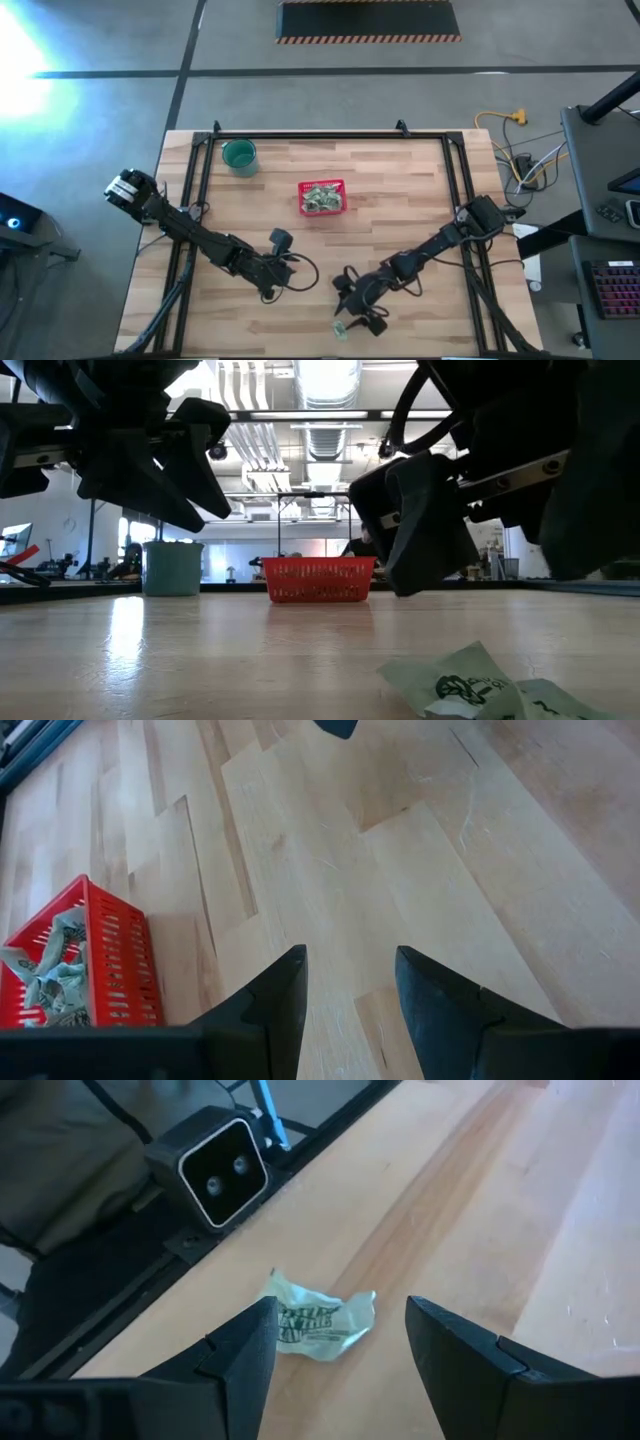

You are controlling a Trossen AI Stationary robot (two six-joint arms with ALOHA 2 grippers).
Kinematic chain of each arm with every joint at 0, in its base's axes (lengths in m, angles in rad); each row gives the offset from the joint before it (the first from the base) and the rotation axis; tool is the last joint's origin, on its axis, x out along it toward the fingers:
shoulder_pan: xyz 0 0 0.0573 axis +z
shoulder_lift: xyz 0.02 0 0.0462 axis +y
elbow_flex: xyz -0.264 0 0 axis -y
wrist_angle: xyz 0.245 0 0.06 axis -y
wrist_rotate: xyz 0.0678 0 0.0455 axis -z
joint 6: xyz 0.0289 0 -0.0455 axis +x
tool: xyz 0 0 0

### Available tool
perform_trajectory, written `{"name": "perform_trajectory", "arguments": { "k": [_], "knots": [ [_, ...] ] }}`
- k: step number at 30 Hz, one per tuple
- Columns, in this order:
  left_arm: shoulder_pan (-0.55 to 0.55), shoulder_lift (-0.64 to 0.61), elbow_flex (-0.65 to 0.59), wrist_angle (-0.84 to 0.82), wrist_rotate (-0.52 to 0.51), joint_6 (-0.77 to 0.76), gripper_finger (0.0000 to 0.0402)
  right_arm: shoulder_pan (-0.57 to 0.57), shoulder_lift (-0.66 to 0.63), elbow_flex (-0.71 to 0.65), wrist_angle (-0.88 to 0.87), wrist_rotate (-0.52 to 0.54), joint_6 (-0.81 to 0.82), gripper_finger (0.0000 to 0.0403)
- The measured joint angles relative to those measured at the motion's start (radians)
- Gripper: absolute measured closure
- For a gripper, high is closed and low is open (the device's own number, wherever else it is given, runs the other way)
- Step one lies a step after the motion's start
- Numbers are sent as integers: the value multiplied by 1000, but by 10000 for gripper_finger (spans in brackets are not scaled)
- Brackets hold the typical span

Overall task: Pick and place items into bin
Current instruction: Put the stevia packet into the red bin

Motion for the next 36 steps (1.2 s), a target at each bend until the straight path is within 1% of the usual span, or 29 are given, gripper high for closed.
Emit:
{"name": "perform_trajectory", "arguments": {
  "k": [15,18,36],
  "knots": [
    [0,0,0,0,0,-3,265,9,0,0,14,2,-11,191],
    [0,0,0,0,0,-3,265,9,0,0,16,25,-12,191],
    [0,0,0,0,0,-5,265,29,1,0,68,40,-39,191]
  ]
}}
